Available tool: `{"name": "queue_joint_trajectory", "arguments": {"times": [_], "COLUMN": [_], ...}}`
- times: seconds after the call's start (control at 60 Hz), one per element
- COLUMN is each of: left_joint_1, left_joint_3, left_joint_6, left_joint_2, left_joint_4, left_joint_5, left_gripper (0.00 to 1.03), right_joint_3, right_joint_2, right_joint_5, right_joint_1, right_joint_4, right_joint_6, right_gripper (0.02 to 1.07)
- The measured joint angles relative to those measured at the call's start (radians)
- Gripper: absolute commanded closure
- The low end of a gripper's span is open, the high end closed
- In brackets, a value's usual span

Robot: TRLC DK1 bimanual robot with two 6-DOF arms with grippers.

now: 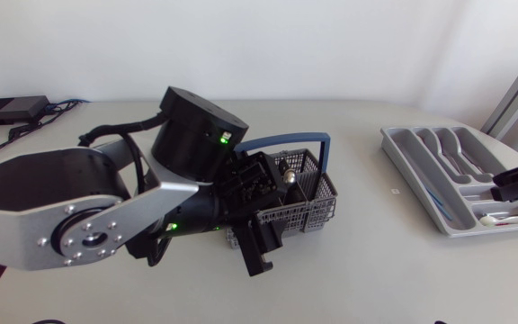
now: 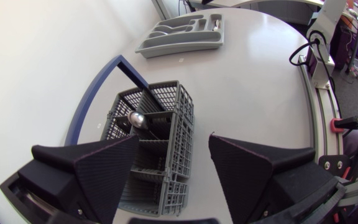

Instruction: Sort the cutlery from the basket into the organizer compartments.

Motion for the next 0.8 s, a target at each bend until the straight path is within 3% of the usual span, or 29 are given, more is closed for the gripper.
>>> {"name": "queue_joint_trajectory", "arguments": {"times": [0.117, 0.283, 0.533, 0.8], "left_joint_1": [0.000, 0.000, 0.000, 0.020], "left_joint_3": [0.000, 0.000, 0.000, 0.004], "left_joint_6": [0.000, 0.000, 0.000, 0.000], "left_joint_2": [0.000, 0.000, 0.005, 0.126], "left_joint_4": [0.000, 0.001, 0.016, 0.112], "left_joint_5": [-0.003, -0.006, -0.007, -0.007], "left_gripper": [0.26, 0.26, 0.26, 0.26], "right_joint_3": [-0.004, -0.029, -0.073, -0.140], "right_joint_2": [-0.146, -0.185, -0.177, -0.163], "right_joint_5": [-0.129, -0.226, -0.293, -0.299], "right_joint_1": [0.145, 0.306, 0.497, 0.566], "right_joint_4": [-0.106, -0.138, -0.075, 0.013], "right_joint_6": [0.021, 0.077, 0.163, 0.216], "right_gripper": [0.56, 0.56, 0.56, 0.56]}}
